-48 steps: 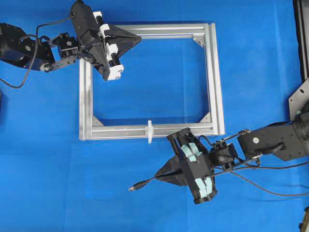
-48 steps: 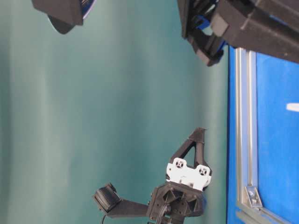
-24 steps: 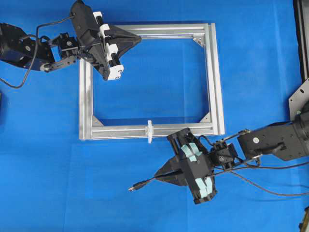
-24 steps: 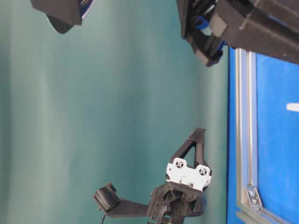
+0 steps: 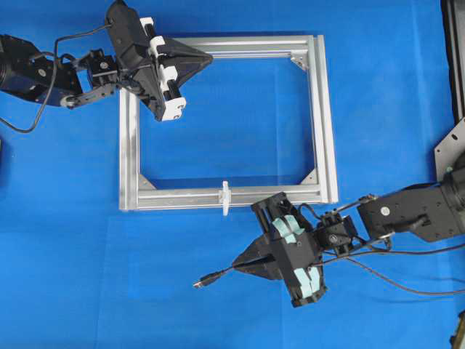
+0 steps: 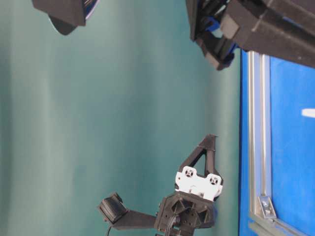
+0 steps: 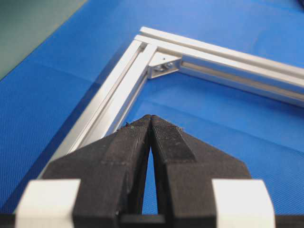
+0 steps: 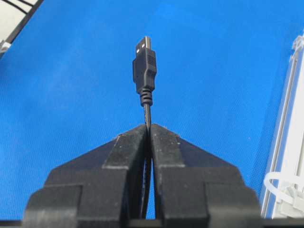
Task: Insert the wire through the string loop located in the center.
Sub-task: 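Lift the USB cable with the right gripper, plug pointing forward, then move the right gripper toward the white zip-tie loop on the frame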
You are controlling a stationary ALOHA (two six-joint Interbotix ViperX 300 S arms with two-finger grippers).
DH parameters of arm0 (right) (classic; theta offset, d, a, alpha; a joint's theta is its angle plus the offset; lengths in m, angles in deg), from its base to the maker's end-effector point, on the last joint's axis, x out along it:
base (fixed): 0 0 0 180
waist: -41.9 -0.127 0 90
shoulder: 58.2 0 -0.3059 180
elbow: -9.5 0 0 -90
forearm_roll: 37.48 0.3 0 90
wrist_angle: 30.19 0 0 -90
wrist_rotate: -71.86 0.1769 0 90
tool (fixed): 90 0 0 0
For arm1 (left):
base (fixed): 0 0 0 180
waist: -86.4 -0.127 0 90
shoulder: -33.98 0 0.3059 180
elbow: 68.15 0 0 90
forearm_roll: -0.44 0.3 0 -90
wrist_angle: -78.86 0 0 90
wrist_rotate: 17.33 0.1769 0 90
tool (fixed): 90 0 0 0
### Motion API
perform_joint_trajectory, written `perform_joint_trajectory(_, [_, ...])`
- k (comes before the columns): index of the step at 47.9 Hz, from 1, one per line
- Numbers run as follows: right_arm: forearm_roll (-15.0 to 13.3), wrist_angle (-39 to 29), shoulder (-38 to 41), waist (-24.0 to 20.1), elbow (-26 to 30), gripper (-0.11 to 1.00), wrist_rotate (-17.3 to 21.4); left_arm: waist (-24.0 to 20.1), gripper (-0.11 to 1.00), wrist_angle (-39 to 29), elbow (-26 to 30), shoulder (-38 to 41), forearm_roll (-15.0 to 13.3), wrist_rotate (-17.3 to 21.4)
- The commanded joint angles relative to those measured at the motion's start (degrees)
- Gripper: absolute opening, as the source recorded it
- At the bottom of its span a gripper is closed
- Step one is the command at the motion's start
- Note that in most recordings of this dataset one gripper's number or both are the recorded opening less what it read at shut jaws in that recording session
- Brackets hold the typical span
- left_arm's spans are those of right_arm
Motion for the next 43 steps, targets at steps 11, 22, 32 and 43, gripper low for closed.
perform_joint_trajectory(11, [0.0,0.5,-1.5,-0.3,0.8,-0.02,0.0,-0.1,0.0,0.3,0.8,-1.7,0.1,0.0])
perform_joint_trajectory(22, [0.6,1.1,-4.5,-0.2,-3.9,-0.02,0.3,-0.1,0.0,0.3,0.8,-1.7,0.2,0.0])
perform_joint_trajectory(32, [1.8,1.6,-8.6,-0.2,-10.0,-0.02,0.3,-0.2,0.0,0.3,0.8,-1.7,0.2,0.0])
perform_joint_trajectory(43, [2.5,1.9,-12.6,-0.3,-15.0,-0.02,0.3,-0.1,0.0,0.3,0.8,-1.7,0.1,0.0])
